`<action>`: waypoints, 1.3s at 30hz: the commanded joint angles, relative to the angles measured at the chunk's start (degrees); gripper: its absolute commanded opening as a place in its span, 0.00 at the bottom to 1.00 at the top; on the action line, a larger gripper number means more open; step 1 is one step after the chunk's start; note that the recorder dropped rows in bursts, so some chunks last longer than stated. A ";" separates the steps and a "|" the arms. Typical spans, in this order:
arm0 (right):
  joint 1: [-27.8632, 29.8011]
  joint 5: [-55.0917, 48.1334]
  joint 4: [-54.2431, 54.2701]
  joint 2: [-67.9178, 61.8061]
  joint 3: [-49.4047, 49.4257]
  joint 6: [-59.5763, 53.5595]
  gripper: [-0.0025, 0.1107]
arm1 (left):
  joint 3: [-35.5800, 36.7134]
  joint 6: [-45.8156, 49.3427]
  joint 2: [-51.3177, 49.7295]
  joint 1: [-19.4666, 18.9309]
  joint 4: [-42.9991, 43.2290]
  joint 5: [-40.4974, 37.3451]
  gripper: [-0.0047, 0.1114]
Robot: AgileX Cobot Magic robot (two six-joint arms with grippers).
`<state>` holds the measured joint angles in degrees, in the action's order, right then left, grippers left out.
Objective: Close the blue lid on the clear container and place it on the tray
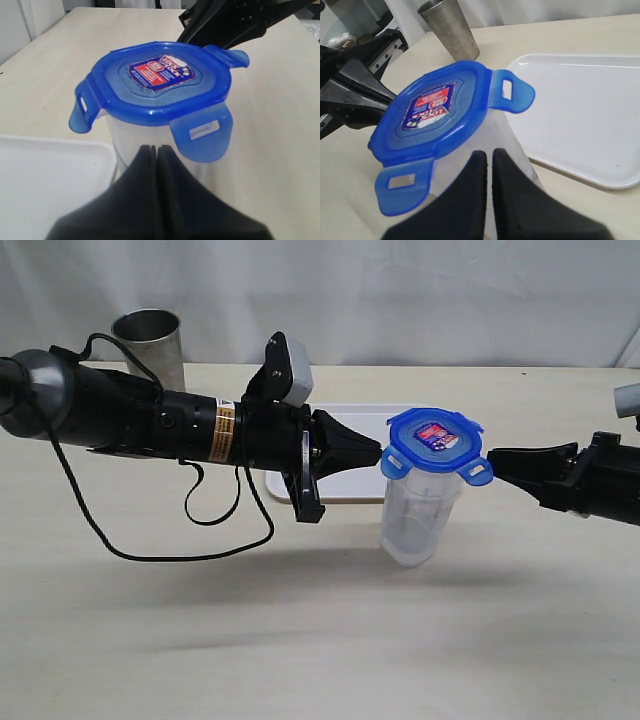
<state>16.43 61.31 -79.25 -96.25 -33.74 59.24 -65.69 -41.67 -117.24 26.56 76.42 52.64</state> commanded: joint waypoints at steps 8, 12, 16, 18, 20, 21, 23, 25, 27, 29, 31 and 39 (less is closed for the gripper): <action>0.08 0.07 0.52 0.09 -0.09 -0.47 0.06 | -0.23 -1.58 -0.12 0.10 -0.04 1.14 0.04; 0.08 0.07 0.52 0.09 -0.09 -0.47 0.06 | -0.23 -2.38 -0.12 0.10 0.69 1.23 0.04; 0.08 0.07 0.52 0.09 -0.09 -0.47 0.06 | -0.23 -3.32 -0.12 0.10 0.86 1.26 0.04; 0.08 0.07 0.52 0.09 -0.09 -0.47 0.06 | -0.23 -3.32 -0.12 0.10 0.86 1.26 0.04; 0.08 0.07 0.52 0.09 -0.09 -0.47 0.06 | -0.23 -3.32 -0.12 0.10 0.86 1.26 0.04; 0.08 0.07 0.52 0.09 -0.09 -0.47 0.06 | -0.23 -3.32 -0.12 0.10 0.86 1.26 0.04; 0.08 0.07 0.52 0.09 -0.09 -0.47 0.06 | -0.23 -3.31 -0.12 0.10 0.86 1.49 0.04; 0.08 0.07 0.52 0.09 -0.09 -0.47 0.06 | -0.23 -3.31 -0.12 0.10 0.86 1.49 0.04; 0.08 0.07 0.52 0.09 -0.09 -0.47 0.06 | -0.23 -3.41 -0.12 0.10 0.86 1.50 0.04; 0.08 0.07 0.52 0.09 -0.09 -0.47 0.06 | -0.23 -3.41 -0.12 0.10 0.86 1.50 0.04; 0.08 0.07 0.64 0.09 -0.09 -0.47 0.06 | -0.23 -3.41 -0.12 0.10 0.86 1.50 0.04; 0.08 0.07 0.64 0.09 -0.09 -0.47 0.06 | -0.23 -3.34 -0.12 0.10 1.10 -0.24 0.04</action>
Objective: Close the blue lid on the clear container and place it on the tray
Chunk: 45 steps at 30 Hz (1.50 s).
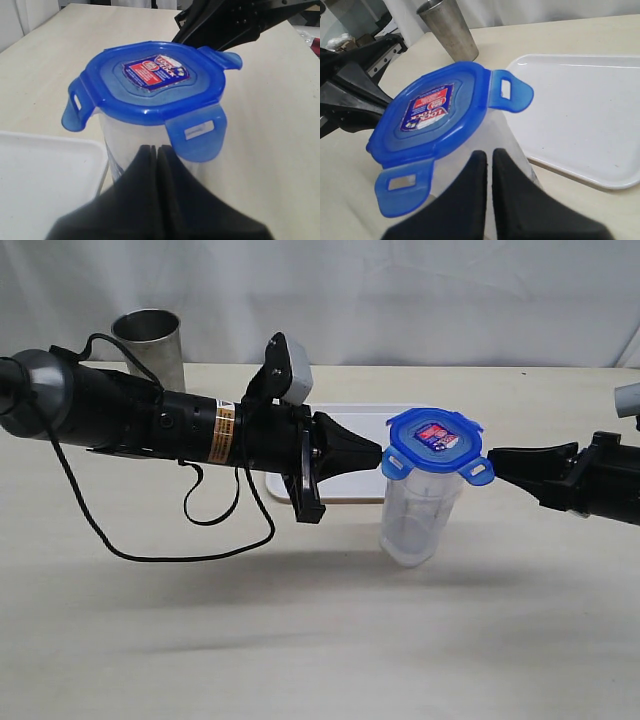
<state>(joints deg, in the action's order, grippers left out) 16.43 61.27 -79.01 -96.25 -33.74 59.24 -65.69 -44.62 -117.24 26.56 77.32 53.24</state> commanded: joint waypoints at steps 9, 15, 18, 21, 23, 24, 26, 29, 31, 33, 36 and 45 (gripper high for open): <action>0.08 -0.11 0.56 0.09 -0.09 -0.75 0.06 | 0.67 0.29 -0.01 -0.70 -1.81 -12.27 0.04; 0.08 -0.11 0.83 0.09 -0.09 -1.18 0.06 | 8.26 15.79 -0.01 -5.25 -15.78 -0.42 0.04; 0.08 -0.11 0.83 0.09 -0.09 -1.18 0.06 | 11.08 19.01 -0.36 -7.44 -15.92 10.11 0.04; 0.08 -0.11 0.83 0.09 -0.09 -1.18 0.06 | 11.25 18.02 -1.28 -7.14 -12.90 14.89 0.04; 0.08 -0.25 0.79 0.09 -0.09 -1.42 0.06 | 11.25 17.85 -2.38 -6.06 -13.52 14.24 0.04; 0.08 -0.37 0.79 0.09 -0.09 -1.42 0.06 | 11.25 18.09 -3.06 -5.50 -14.15 13.59 0.06; 0.08 -0.49 0.79 0.09 -0.09 -1.42 0.06 | 10.85 19.76 -4.36 -4.60 -14.40 12.56 0.14; 0.08 -0.49 0.32 0.09 -0.09 -1.42 0.06 | 9.86 22.14 -6.39 -3.91 -14.40 13.10 0.37; 0.08 -0.49 0.17 0.09 -0.09 -1.42 0.06 | 9.04 22.28 -7.39 -3.51 -14.86 12.86 0.61; 0.08 -0.49 0.17 0.09 -0.09 -1.42 0.06 | 8.87 21.90 -7.95 -2.86 -17.16 10.16 0.79; 0.08 -0.49 0.17 0.09 -0.09 -1.42 0.06 | 8.59 22.55 -8.71 -0.64 -20.80 2.39 0.82; 0.08 -0.49 0.17 0.09 -0.09 -1.42 0.06 | 4.93 22.55 -11.32 5.35 -21.02 -0.06 0.82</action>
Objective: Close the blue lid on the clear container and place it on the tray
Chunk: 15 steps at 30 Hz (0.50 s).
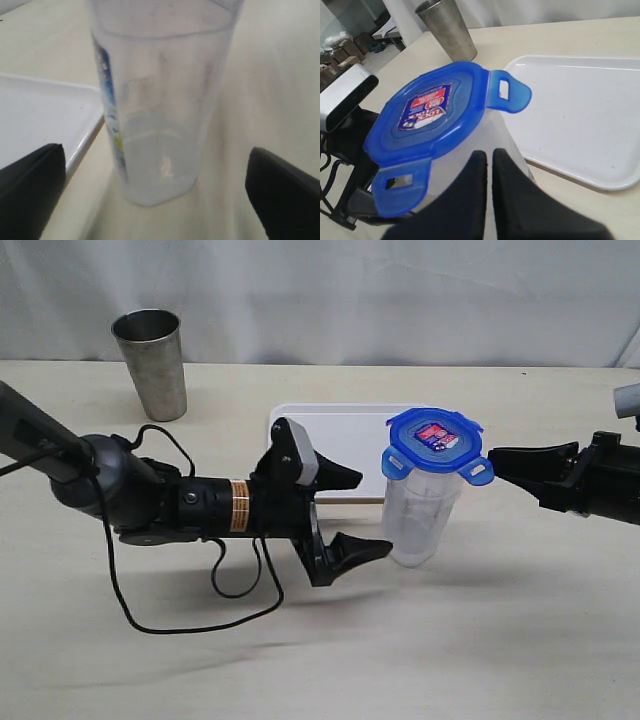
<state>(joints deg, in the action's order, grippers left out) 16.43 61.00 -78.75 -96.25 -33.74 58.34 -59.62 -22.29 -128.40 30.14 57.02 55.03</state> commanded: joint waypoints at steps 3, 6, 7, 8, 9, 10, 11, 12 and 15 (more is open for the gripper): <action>0.08 -0.21 0.33 0.09 -0.09 -0.53 0.06 | -1.15 1.29 -0.15 2.93 -2.49 -2.50 0.82; 0.08 -0.21 0.57 0.09 -0.09 -0.53 0.06 | -1.15 1.55 -0.15 3.75 -7.37 -2.23 0.82; 0.08 -0.21 0.57 0.09 -0.09 -0.53 0.06 | -1.15 1.67 -0.15 3.92 -9.08 -2.36 0.82; 0.08 -0.21 0.57 0.09 -0.09 -0.53 0.06 | -1.15 1.67 -0.15 4.20 -10.18 -2.36 0.82; 0.08 -0.21 0.57 0.09 -0.09 -0.53 0.06 | -1.15 1.67 -0.15 4.31 -10.73 -2.36 0.82; 0.08 -0.21 0.57 0.09 -0.09 -0.53 0.06 | -1.15 1.67 -0.15 4.47 -11.11 -2.36 0.82; 0.08 -0.21 0.57 0.09 -0.09 -0.53 0.06 | -1.15 1.67 -0.15 4.71 -11.21 -2.22 0.82; 0.08 -0.21 0.57 0.09 -0.09 -0.53 0.06 | -1.15 1.67 -0.15 4.97 -11.21 -2.14 0.82; 0.08 -0.21 0.57 0.09 -0.09 -0.53 0.06 | -1.15 1.67 -0.15 5.61 -11.21 -2.09 0.82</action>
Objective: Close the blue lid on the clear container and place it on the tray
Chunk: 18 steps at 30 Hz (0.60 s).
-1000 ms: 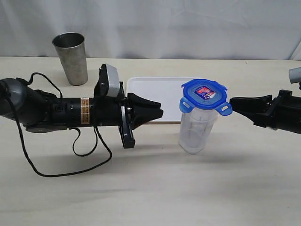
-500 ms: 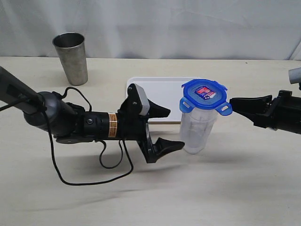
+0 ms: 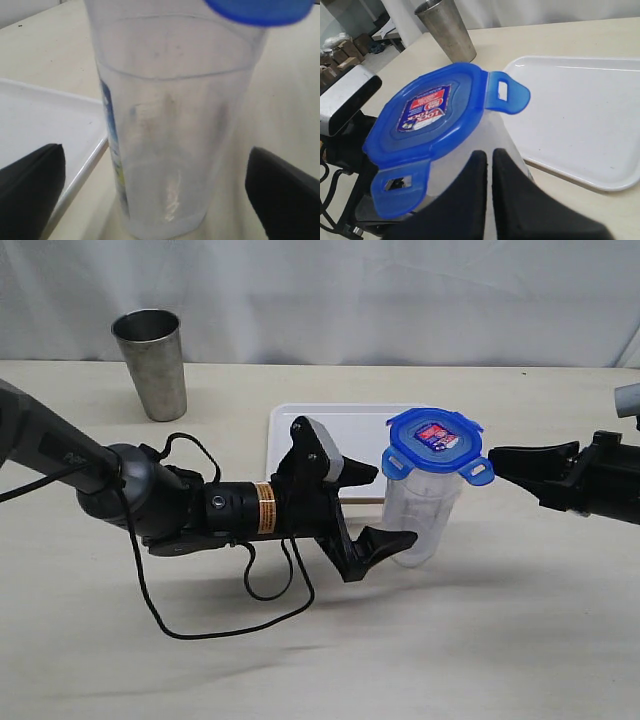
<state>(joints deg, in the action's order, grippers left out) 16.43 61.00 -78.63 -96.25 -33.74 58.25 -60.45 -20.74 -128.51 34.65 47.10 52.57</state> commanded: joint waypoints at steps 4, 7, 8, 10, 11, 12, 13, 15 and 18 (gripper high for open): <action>0.08 -0.21 0.45 0.09 -0.09 -0.44 0.06 | -0.31 1.75 -0.05 1.25 -1.29 0.05 0.82; 0.08 -0.21 0.45 0.09 -0.09 -0.44 0.06 | -0.31 2.27 -0.05 1.25 -0.55 -0.66 0.82; 0.08 -0.21 0.45 0.09 -0.09 -0.44 0.06 | -0.31 3.22 -0.05 1.25 -0.55 -0.66 0.82; 0.08 -0.21 0.45 0.09 -0.09 -0.44 0.06 | -0.31 3.98 -0.05 1.37 -1.49 -0.91 0.83; 0.08 -0.21 0.45 0.09 -0.09 -0.44 0.06 | -0.31 4.27 -0.05 1.37 -1.87 -1.17 0.84; 0.08 -0.21 0.45 0.09 -0.09 -0.44 0.06 | -0.31 4.43 -0.05 1.37 -1.90 -1.32 0.86; 0.08 -0.21 0.45 0.09 -0.09 -0.44 0.06 | -0.31 4.43 -0.05 1.37 -1.90 -1.32 0.89; 0.08 -0.21 0.45 0.09 -0.09 -0.44 0.06 | -0.31 4.43 -0.05 1.37 -2.77 -1.66 0.95; 0.08 -0.21 0.45 0.09 -0.09 -0.44 0.06 | -0.31 4.43 -0.05 1.37 -3.64 -1.54 0.95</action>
<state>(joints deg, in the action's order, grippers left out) 16.43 61.00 -78.63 -96.25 -33.74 58.25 -60.45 -16.49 -128.54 35.87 44.69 51.12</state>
